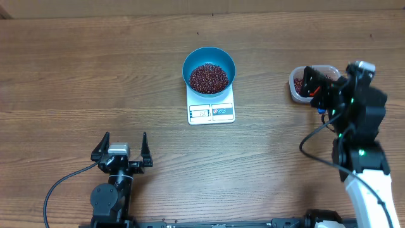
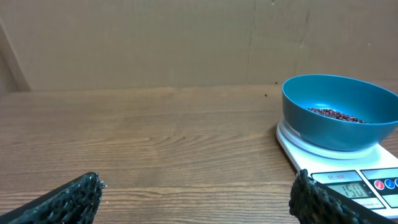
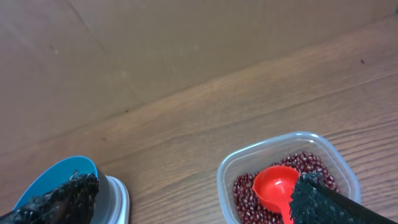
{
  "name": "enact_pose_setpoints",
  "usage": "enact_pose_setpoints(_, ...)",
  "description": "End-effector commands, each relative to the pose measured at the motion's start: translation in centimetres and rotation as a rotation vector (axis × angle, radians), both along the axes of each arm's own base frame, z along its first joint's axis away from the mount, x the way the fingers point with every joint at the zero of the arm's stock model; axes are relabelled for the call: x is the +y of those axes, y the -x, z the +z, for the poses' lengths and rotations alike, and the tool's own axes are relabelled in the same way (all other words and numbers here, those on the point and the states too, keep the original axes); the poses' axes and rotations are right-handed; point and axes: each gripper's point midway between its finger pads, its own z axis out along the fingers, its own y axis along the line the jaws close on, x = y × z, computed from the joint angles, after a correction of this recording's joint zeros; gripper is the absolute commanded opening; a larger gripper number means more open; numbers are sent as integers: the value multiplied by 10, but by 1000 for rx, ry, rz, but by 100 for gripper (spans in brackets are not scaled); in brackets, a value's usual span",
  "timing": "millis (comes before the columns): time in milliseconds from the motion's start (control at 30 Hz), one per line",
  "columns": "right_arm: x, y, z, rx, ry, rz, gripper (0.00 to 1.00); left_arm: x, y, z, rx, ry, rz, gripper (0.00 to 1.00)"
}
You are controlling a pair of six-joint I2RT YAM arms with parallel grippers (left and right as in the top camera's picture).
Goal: Scoop item into bowl and weigh 150g on scale
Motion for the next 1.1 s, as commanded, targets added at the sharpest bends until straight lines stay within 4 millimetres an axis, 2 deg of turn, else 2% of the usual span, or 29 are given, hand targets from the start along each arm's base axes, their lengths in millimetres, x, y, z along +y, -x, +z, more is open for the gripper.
enact_pose_setpoints(0,0,16,-8,-51,-7,-9,100,1,0,0,-4,-15,1,99)
enact_pose_setpoints(600,-1,76,-53,-244,-22,-52,100,1,0,0,-4,-15,1,100)
enact_pose_setpoints(967,-3,98,-75,-324,-24,-75,100,1,0,0,-4,-16,1,100)
enact_pose_setpoints(1067,-3,99,-73,-330,-21,-79,100,1,0,0,-4,-15,1,100)
